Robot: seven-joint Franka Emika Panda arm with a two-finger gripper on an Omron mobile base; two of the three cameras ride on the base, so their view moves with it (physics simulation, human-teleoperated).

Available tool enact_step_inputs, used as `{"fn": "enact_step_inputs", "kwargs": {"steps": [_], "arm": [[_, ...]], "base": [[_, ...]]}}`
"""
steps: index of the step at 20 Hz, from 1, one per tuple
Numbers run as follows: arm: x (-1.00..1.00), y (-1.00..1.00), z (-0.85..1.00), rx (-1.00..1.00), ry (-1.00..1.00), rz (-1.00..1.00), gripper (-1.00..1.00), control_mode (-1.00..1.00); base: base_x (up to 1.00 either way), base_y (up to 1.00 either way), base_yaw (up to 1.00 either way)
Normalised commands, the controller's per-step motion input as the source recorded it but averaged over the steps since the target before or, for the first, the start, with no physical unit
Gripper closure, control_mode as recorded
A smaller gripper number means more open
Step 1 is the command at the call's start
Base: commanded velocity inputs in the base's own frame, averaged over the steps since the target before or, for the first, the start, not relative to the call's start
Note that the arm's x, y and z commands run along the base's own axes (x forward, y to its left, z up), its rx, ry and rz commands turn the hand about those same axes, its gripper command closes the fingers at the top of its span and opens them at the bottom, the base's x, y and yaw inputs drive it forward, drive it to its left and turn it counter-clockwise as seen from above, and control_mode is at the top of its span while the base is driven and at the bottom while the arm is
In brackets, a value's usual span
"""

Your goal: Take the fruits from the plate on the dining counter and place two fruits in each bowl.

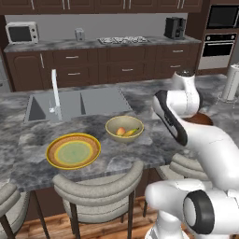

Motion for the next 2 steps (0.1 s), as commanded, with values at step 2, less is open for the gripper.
{"fn": "enact_step_inputs", "kwargs": {"steps": [2], "arm": [[-0.28, 0.48, 0.27, 0.00, 0.01, 0.16, -1.00, -1.00]], "base": [[0.00, 0.00, 0.00]]}}
